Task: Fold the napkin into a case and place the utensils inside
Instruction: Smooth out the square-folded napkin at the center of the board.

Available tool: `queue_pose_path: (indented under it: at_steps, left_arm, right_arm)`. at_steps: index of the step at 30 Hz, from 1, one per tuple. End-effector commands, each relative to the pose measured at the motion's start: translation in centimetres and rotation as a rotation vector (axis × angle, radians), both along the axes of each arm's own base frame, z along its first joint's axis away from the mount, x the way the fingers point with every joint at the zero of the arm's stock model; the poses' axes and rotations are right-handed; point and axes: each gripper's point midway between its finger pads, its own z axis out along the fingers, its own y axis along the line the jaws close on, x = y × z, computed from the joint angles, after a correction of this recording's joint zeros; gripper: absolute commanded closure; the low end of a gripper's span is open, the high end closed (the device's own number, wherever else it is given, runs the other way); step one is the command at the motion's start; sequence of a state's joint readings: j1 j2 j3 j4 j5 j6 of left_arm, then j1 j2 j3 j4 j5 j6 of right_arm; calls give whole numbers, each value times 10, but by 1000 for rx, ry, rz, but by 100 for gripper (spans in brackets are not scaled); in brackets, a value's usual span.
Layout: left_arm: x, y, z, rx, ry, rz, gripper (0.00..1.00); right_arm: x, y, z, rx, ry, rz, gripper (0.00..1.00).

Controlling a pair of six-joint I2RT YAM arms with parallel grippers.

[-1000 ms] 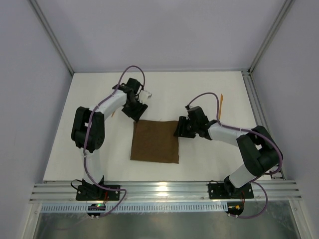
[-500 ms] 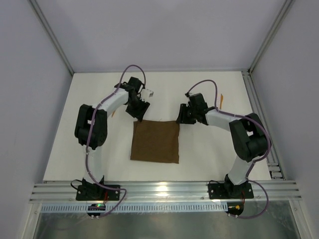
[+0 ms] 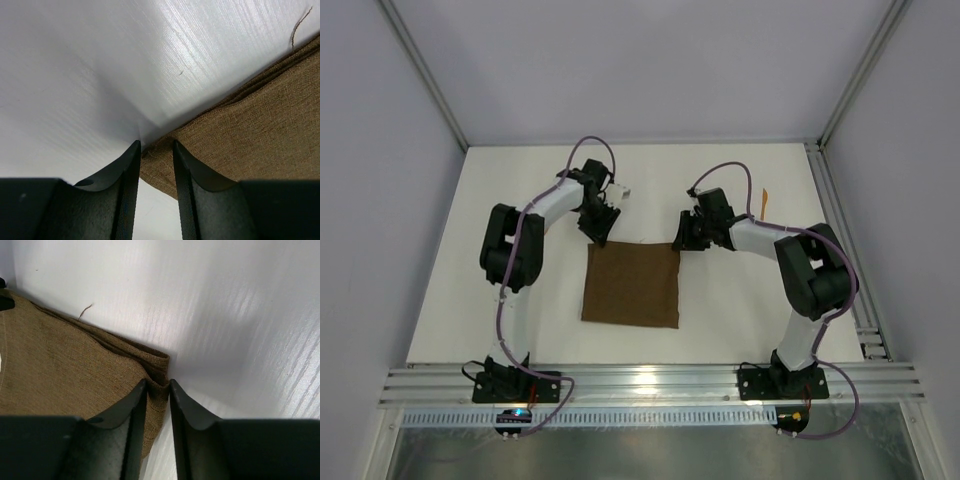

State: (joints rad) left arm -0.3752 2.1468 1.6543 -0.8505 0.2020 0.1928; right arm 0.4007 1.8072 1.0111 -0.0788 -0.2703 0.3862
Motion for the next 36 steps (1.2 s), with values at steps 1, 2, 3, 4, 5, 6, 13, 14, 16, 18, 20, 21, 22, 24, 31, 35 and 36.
queue_pose_path:
  at_steps: [1,2,3,4,5,6,13,14,16,18,20,21,22,24,31,35,36]
  left_arm:
    - [7,-6,10,-48,-44,-4,66]
    - [7,-7,11,-52,-47,-6,66]
    - [7,-7,13,-54,-53,-8,66]
    - [8,-7,14,-52,-56,-7,66]
    - [8,-6,15,-51,-59,-7,71]
    - [9,-7,16,-52,-64,-6,74]
    - [11,-7,31,-70,-114,-5,85]
    - [11,-7,31,-70,-115,-5,88]
    - [11,-7,32,-71,-119,-7,97]
    - [10,-7,34,-75,-120,-12,94]
    - [11,-7,34,-70,-125,-12,67]
    - [12,-6,32,-64,-125,-10,65]
    - [12,-5,31,-60,-121,-8,64]
    - [13,-6,29,-59,-119,-6,66]
    - [13,-7,22,-59,-95,-10,92]
    - [13,-8,24,-64,-96,-12,98]
    - [13,-9,24,-67,-95,-12,100]
  right_arm:
    - [11,6,9,17,-52,21,76]
    - [11,6,8,17,-51,21,79]
    - [12,6,8,17,-52,21,81]
    - [12,6,9,16,-53,22,83]
    - [12,6,8,16,-52,22,87]
    - [12,6,9,19,-54,24,88]
    - [12,6,14,16,-67,26,97]
    - [12,5,16,16,-70,27,97]
    - [12,5,17,15,-73,30,97]
    - [13,5,20,13,-81,30,97]
    - [13,5,21,11,-83,31,97]
    - [13,4,21,9,-82,32,97]
    - [13,5,20,10,-79,35,97]
    - [11,5,18,11,-73,36,97]
    - [11,6,20,20,-73,36,97]
    - [12,7,24,21,-78,39,97]
    - [12,7,24,21,-80,42,97]
